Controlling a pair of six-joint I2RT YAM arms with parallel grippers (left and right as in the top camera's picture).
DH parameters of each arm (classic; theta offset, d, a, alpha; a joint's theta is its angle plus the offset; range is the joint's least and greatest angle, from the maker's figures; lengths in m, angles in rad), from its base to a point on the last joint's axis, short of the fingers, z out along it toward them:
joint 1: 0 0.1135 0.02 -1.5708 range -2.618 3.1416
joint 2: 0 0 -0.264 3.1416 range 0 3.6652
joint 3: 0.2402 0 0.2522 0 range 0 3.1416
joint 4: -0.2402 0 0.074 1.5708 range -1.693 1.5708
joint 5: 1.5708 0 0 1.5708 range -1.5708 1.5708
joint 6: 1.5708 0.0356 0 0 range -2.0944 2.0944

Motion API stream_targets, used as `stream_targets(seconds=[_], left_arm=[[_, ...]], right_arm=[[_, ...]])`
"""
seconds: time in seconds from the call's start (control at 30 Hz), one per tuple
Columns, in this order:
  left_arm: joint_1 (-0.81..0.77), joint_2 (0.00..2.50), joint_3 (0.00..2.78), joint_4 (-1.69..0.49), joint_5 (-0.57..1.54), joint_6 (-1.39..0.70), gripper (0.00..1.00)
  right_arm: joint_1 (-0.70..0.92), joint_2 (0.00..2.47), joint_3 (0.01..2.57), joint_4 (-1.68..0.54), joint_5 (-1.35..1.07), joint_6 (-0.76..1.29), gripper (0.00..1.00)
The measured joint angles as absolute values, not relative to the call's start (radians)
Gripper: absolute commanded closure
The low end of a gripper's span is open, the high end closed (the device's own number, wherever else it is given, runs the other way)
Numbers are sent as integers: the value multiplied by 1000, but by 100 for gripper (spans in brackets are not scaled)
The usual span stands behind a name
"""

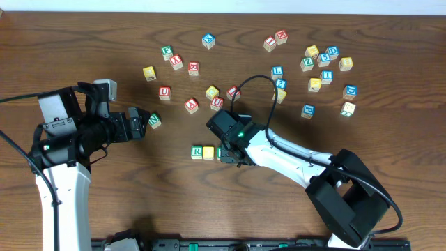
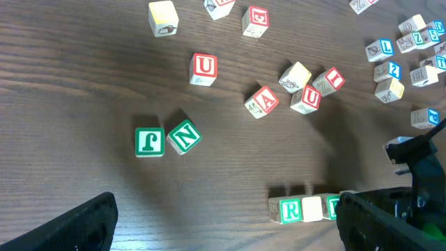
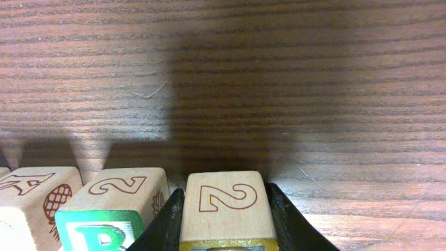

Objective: Spell out ROBOT
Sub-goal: 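Lower the O block onto the table beside the B block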

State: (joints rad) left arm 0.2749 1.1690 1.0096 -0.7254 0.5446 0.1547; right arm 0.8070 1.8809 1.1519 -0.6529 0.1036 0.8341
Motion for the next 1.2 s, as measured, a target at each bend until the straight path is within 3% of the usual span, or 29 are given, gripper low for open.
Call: stream_targets(seconds=[1.2], left_arm=[[275, 1169, 1010, -726, 545, 155, 2]], right_arm=[[814, 1881, 1152, -657, 97, 762, 99]])
